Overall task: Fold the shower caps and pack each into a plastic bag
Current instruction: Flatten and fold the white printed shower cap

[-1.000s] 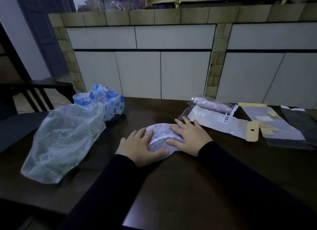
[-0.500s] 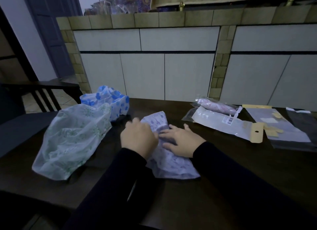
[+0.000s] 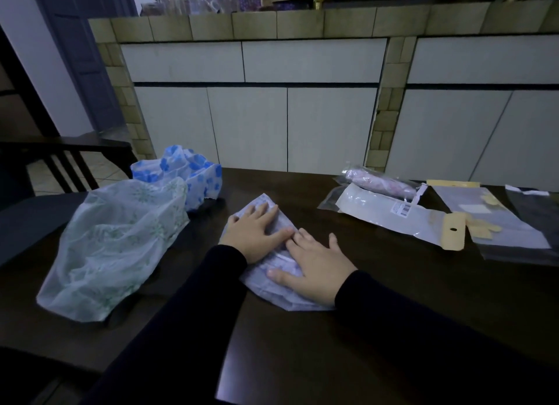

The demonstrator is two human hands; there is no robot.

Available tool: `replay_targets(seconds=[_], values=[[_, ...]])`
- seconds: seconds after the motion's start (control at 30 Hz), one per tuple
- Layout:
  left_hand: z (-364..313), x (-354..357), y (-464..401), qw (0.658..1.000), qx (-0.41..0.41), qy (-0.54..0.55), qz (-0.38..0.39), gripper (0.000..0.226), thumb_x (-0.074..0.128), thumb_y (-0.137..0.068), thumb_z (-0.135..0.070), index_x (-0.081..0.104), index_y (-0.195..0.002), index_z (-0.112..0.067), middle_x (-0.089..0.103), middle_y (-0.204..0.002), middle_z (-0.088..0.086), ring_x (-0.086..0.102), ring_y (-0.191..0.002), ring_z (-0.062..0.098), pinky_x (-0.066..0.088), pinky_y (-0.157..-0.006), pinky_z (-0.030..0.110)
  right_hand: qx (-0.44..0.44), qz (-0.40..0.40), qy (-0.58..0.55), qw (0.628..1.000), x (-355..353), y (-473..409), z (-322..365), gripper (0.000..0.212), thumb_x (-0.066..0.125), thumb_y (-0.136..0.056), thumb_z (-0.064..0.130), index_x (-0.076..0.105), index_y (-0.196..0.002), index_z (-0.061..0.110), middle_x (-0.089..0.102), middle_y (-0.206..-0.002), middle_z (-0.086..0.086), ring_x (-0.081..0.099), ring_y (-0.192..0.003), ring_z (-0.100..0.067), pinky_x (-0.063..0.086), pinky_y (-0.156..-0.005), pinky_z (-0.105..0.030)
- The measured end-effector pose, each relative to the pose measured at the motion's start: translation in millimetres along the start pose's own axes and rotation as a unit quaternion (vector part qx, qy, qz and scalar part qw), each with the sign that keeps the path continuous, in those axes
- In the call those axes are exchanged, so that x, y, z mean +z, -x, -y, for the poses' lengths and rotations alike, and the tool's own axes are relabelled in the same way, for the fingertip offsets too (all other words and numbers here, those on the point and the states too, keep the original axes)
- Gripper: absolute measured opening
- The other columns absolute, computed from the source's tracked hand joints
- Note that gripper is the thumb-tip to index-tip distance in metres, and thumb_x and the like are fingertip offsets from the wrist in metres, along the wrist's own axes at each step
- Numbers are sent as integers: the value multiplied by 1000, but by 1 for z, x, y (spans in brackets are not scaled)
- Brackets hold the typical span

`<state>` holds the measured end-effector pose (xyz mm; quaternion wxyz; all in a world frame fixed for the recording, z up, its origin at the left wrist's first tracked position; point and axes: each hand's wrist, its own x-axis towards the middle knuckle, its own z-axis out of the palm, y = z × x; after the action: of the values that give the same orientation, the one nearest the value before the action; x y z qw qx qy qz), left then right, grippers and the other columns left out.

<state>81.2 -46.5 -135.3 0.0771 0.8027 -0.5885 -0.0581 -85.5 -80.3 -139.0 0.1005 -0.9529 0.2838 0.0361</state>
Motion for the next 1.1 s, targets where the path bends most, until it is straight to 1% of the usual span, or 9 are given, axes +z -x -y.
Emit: replay_targets(seconds=[0.27,0.4,0.7,0.77,0.83,0.9,0.97,1.03,1.1], values=[[3,-6,14,1000,-10,15,-23,81,33,-86,-73,19,-152,-28,11,-161,-4,6,-148,16,9,-117,48,28,-3,4,1000,-1,1,0,107,26,-73,89,4,-154,23,-3,-161,6,-4,-148,-15,-10,-112,-63],[5,-5,23,999,-17,12,37,86,33,-83,-77,10,-153,-31,1,-161,-8,-2,-148,14,3,-117,55,55,11,28,998,-7,-10,-10,108,23,-70,91,-1,-153,27,-6,-161,7,-7,-147,-24,-7,-112,-63],[17,-6,17,996,-42,2,81,99,31,-68,-89,-4,-149,-45,-10,-161,-10,-9,-148,20,-5,-112,64,-23,20,-34,999,-11,8,-28,84,37,-84,75,6,-152,36,-2,-161,9,-10,-147,-14,-7,-115,-49],[18,-7,19,999,-38,-10,24,95,37,-70,-88,7,-150,-45,1,-161,-8,0,-148,23,1,-113,62,-34,-18,-36,999,-13,10,-29,80,40,-83,74,20,-150,35,12,-160,11,2,-147,-11,1,-117,-45],[12,-8,25,989,21,-57,-135,79,40,-73,-80,35,-142,-41,34,-151,-4,28,-138,23,21,-107,55,-47,-87,-12,995,-12,7,-28,75,43,-82,74,36,-145,34,32,-152,12,21,-141,-10,14,-114,-40],[1,-8,31,952,119,-37,-281,49,44,-75,-65,62,-111,-36,60,-107,-9,51,-100,12,35,-85,38,-51,-135,4,990,-11,3,-25,69,46,-83,72,46,-138,31,47,-140,11,38,-125,-9,29,-104,-33],[-7,-6,37,957,171,73,-222,22,56,-81,-55,63,-83,-34,57,-75,-13,50,-71,3,39,-70,26,-42,-146,-9,988,-10,-1,-23,68,47,-82,70,51,-135,27,51,-131,9,42,-115,-11,37,-96,-33],[-7,-3,41,971,146,169,-81,25,65,-78,-56,63,-75,-31,59,-70,-9,54,-66,5,48,-63,28,-47,-140,-23,989,-10,-4,-25,69,48,-83,68,50,-136,25,47,-129,7,40,-114,-12,38,-97,-33],[3,0,38,969,127,209,-42,38,68,-65,-69,65,-77,-32,61,-74,-9,57,-70,7,51,-66,28,-72,-128,-41,988,-12,-3,-31,67,52,-84,65,48,-138,26,42,-126,8,36,-115,-10,36,-100,-31]])
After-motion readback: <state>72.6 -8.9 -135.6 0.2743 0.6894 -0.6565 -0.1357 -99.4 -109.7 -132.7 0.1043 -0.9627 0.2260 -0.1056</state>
